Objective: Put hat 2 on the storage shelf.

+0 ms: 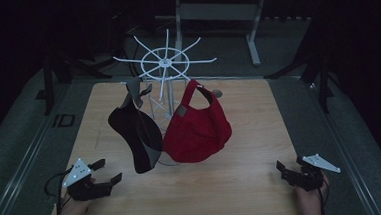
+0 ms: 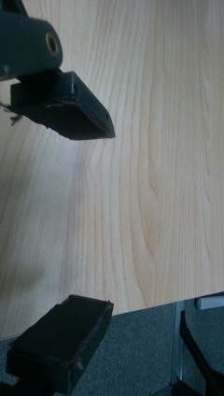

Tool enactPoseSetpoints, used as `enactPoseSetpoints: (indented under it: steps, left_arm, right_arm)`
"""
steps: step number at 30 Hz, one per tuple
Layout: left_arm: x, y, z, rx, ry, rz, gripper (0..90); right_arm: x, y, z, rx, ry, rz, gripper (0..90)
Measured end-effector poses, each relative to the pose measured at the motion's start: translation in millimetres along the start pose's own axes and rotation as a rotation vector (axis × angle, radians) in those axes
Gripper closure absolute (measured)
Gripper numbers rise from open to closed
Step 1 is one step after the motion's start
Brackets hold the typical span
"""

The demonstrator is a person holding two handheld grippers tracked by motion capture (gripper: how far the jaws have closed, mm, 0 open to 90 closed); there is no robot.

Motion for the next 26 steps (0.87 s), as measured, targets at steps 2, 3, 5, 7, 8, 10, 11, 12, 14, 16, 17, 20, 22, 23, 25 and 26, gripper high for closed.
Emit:
enactPoseSetpoints:
  steps: [2, 3, 5, 7, 8, 10, 11, 12, 14, 16, 17, 20, 22, 23, 25, 26]
  left_arm:
    - [0.3, -0.8, 1.2, 0.000, 0.006, -0.001, 14.4]
    - [0.5, -0.9, 1.7, 0.002, 0.004, 0.001, 14.5]
    - [0.7, -1.1, 2.3, 0.007, 0.007, 0.006, 14.4]
    - [1.3, -2.0, 2.8, 0.007, 0.008, 0.005, 14.5]
    - [1.3, -3.0, 3.3, 0.005, 0.018, -0.002, 14.4]
    - [2.2, -3.9, 3.5, 0.005, 0.025, -0.004, 14.4]
    - [2.4, -4.0, 3.9, 0.004, 0.030, -0.014, 14.4]
    - [2.5, -4.1, 4.2, 0.004, 0.033, -0.017, 14.5]
    - [1.8, -4.2, 5.4, 0.010, 0.048, -0.016, 14.2]
    - [0.7, -4.6, 6.1, 0.013, 0.062, -0.010, 12.2]
    - [0.2, -5.1, 6.4, 0.014, 0.069, -0.009, 12.1]
    - [-0.5, -6.6, 6.3, 0.012, 0.071, -0.004, 12.1]
    - [0.2, -7.8, 5.3, 0.010, 0.069, -0.005, 12.1]
    - [0.3, -8.2, 4.9, 0.007, 0.068, -0.006, 12.2]
    - [0.4, -8.5, 4.8, 0.008, 0.067, -0.006, 12.2]
    - [0.4, -8.5, 4.8, 0.008, 0.067, -0.006, 12.2]
  right_arm:
    - [-0.2, 0.0, -0.1, -0.001, 0.000, 0.000, 14.1]
    - [-0.2, 0.0, -0.1, 0.000, 0.000, 0.001, 14.1]
    - [-0.3, 0.0, -0.1, -0.001, -0.001, 0.002, 14.1]
    - [-0.5, 0.0, 0.0, 0.000, -0.002, 0.005, 14.0]
    - [-0.6, -0.1, 0.0, 0.000, -0.003, 0.006, 14.1]
    - [-0.8, -0.1, -0.1, -0.001, -0.007, 0.011, 14.1]
    - [-0.5, -0.2, -0.1, -0.002, -0.014, 0.011, 14.1]
    - [-0.7, -0.2, -0.3, -0.003, -0.011, 0.015, 14.1]
    - [-0.9, -0.2, -0.4, -0.002, -0.008, 0.013, 14.1]
    - [-0.8, -0.1, -0.2, -0.001, -0.002, 0.006, 14.1]
    - [-0.5, 0.0, -0.1, 0.000, -0.003, 0.004, 14.1]
    - [-0.5, 0.0, 0.0, 0.000, -0.003, 0.005, 14.1]
    - [-0.6, 0.0, 0.1, 0.000, -0.002, 0.006, 14.1]
    - [-0.5, 0.0, 0.1, 0.000, -0.001, 0.006, 14.1]
    - [-0.7, 0.0, 0.2, 0.001, -0.001, 0.007, 14.1]
    - [-0.9, -0.1, 0.2, 0.001, -0.001, 0.009, 14.1]
Point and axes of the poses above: each handheld gripper's, and its own axes: z roughly backward along the jaws, y roughly out of its top, x roughly to its right, the point moved 7 cm from there along -z, roughly forward along the jaws, and after that the axes turned 7 degrees about x, right-handed, at the moved point
